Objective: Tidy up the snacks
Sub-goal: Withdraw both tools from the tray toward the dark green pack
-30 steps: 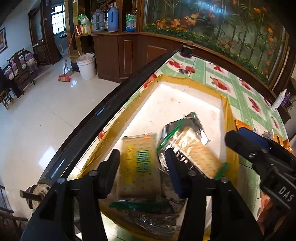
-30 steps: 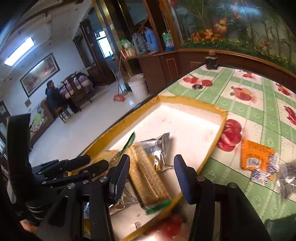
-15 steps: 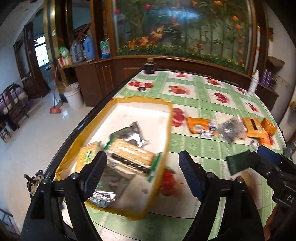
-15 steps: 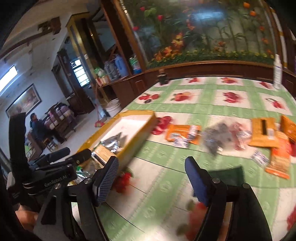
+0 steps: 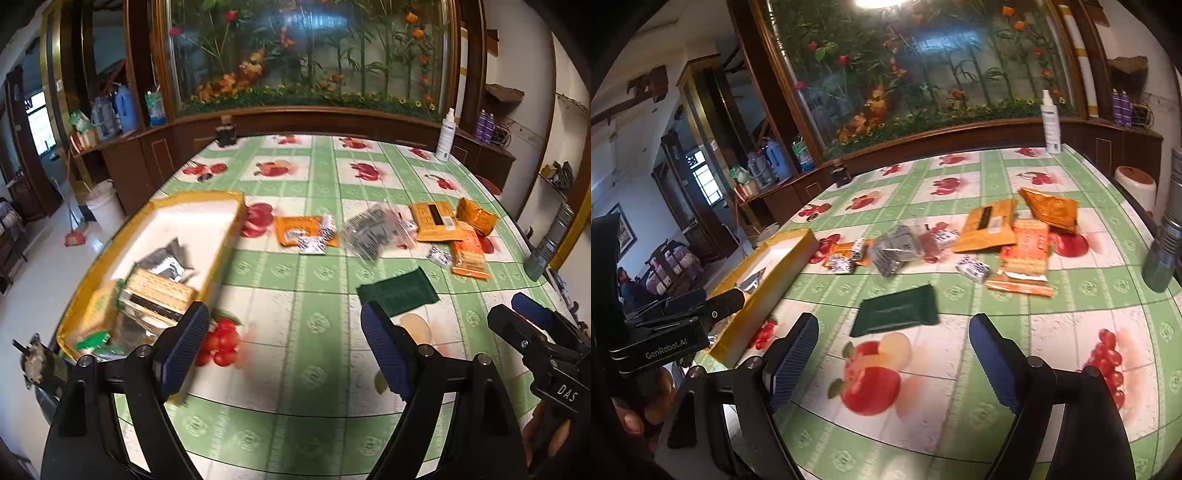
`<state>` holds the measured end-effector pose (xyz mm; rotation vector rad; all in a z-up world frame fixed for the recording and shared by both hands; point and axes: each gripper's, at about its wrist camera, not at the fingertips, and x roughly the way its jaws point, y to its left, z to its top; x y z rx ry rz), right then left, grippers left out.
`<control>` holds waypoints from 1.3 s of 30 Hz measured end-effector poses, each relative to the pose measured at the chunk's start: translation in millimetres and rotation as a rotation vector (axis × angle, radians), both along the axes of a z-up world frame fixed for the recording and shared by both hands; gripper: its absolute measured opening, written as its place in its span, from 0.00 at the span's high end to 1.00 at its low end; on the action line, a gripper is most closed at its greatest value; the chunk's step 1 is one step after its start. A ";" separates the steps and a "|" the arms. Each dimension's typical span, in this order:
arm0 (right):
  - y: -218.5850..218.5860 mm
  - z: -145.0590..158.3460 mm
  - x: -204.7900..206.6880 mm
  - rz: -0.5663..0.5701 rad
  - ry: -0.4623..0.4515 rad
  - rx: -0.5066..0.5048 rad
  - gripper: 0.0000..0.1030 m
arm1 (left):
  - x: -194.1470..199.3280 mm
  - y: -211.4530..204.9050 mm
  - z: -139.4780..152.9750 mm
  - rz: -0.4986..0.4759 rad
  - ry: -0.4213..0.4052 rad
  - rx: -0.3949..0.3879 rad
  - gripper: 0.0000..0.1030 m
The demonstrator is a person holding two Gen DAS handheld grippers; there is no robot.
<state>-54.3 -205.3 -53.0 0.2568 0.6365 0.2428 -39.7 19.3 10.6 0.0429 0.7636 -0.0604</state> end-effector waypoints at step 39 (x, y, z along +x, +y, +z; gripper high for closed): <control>-49.3 -22.9 3.8 -0.095 0.082 0.014 0.17 | 21.8 -46.7 -35.6 -0.242 0.145 -0.025 0.18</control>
